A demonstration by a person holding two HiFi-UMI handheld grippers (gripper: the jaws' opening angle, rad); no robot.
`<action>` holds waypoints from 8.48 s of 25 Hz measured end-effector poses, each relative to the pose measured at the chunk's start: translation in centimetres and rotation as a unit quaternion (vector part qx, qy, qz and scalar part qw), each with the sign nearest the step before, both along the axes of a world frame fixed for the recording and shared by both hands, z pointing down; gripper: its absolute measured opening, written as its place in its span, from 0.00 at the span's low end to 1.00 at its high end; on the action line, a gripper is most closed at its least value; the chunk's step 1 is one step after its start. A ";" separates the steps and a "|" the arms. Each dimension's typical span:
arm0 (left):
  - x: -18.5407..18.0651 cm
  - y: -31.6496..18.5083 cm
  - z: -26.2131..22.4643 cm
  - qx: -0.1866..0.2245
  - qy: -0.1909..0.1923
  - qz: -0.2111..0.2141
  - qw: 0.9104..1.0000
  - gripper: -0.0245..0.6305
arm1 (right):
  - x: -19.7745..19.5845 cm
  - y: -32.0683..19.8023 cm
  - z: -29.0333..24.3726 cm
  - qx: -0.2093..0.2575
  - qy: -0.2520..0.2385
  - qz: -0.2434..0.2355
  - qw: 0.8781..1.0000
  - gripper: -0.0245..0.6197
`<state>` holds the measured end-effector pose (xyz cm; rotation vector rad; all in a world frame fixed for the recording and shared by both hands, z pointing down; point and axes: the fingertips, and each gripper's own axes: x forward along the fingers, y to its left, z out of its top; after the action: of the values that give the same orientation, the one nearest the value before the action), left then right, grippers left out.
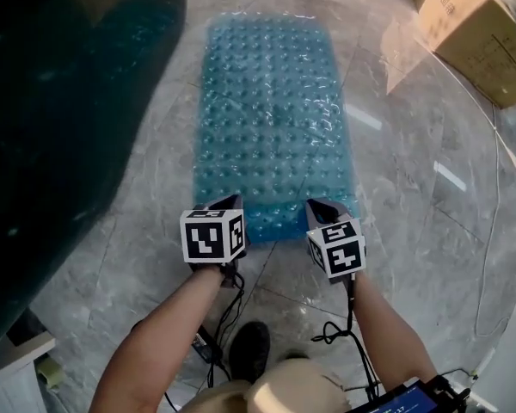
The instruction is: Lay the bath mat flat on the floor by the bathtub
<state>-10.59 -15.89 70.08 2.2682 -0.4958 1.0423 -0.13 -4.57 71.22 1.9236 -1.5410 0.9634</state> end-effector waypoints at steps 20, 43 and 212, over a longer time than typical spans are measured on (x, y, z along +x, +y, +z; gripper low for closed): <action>-4.6 4.7 1.7 0.111 0.053 0.002 0.992 0.04 | -2.8 2.0 -3.1 0.072 0.039 0.041 0.996 0.05; -8.2 11.7 -3.6 0.118 0.108 -0.049 0.986 0.05 | -10.4 10.3 0.8 0.024 0.013 0.030 0.999 0.05; -9.8 21.5 -37.9 0.413 0.368 0.027 0.832 0.05 | -18.4 13.5 -39.8 0.451 0.145 0.013 0.880 0.05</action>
<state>-20.37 5.65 32.14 3.1789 -0.6018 -0.1836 -18.53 8.96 31.40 2.5200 -1.9524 -0.1387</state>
